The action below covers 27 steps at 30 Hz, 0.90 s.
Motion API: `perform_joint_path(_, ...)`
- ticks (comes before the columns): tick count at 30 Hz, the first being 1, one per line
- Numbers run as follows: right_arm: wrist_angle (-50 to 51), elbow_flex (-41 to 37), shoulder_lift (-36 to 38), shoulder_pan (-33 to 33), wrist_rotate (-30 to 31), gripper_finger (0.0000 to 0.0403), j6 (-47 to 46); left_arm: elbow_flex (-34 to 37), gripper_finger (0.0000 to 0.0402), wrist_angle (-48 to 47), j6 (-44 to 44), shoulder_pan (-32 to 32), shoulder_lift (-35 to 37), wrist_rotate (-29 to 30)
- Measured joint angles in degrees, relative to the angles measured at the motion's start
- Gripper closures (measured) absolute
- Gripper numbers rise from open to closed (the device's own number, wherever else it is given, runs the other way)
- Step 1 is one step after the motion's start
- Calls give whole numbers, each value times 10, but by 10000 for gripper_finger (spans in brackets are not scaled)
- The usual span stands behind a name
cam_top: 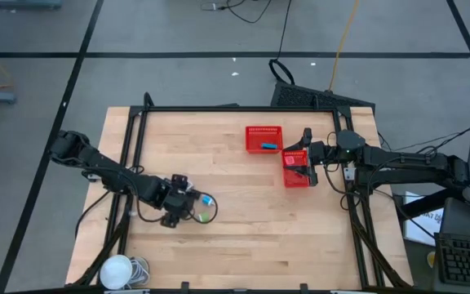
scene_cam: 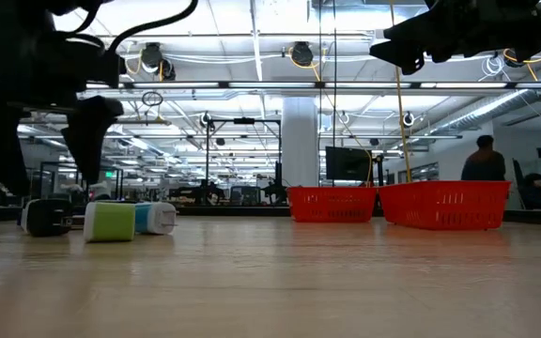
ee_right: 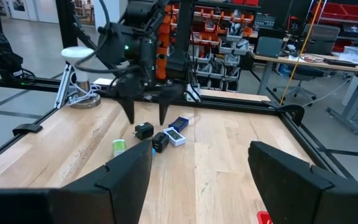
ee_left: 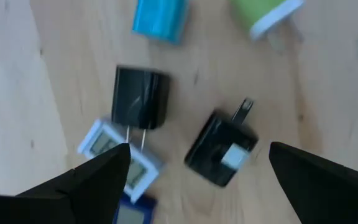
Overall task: Pick & Place Office items
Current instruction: Put the bottom black charger adapter into the bottom red bin
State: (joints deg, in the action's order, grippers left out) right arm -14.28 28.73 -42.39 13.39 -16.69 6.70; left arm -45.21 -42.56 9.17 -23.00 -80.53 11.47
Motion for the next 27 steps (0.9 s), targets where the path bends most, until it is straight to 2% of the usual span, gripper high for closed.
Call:
perform_joint_path(3,0,0,0,0,0,149,0,3,14,-4,1,0,-2,1)
perform_joint_path(10,0,0,0,0,0,149,0,41,14,54,-1,1,-30,0)
perform_joint_path(18,0,0,0,0,0,149,0,48,14,80,112,2,-59,1)
perform_joint_path(23,0,0,0,0,0,149,0,49,14,113,165,1,-60,22)
perform_joint_path(27,0,0,0,0,0,149,0,48,14,118,125,1,-60,28)
